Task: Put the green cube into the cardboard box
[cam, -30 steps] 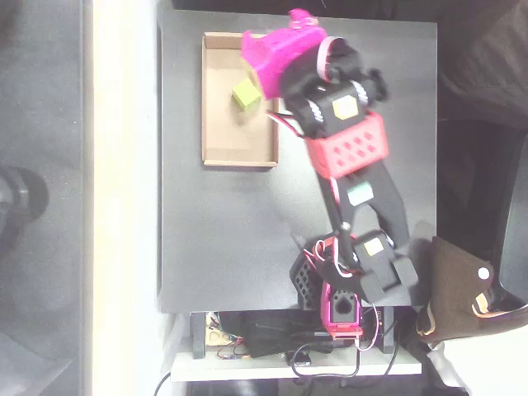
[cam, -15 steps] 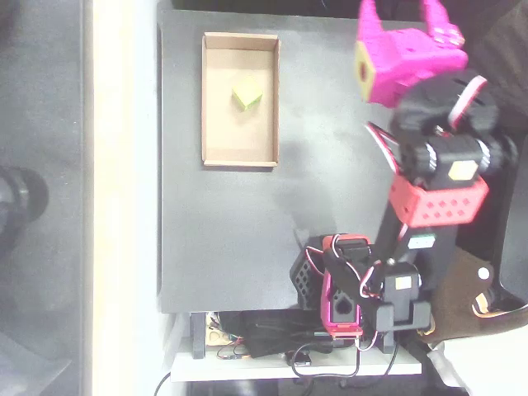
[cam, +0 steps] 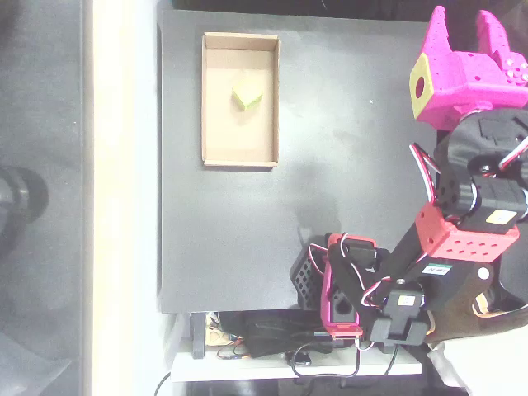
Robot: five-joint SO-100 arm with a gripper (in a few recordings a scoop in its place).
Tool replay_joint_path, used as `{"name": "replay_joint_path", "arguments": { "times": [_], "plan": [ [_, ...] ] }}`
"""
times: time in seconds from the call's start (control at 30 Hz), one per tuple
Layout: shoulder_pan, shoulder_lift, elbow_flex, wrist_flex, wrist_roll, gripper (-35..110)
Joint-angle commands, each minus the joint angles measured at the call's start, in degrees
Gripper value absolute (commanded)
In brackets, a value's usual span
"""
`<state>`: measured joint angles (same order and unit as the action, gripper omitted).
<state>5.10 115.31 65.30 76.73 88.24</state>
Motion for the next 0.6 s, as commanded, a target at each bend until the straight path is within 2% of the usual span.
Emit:
{"name": "replay_joint_path", "arguments": {
  "times": [0.0,0.17,0.57],
  "plan": [
    [2.3,1.8,0.0,0.4,0.1,8],
    [2.5,5.2,10.4,0.4,0.1,5],
    [1.8,34.8,57.7,-0.5,0.4,5]
  ]
}}
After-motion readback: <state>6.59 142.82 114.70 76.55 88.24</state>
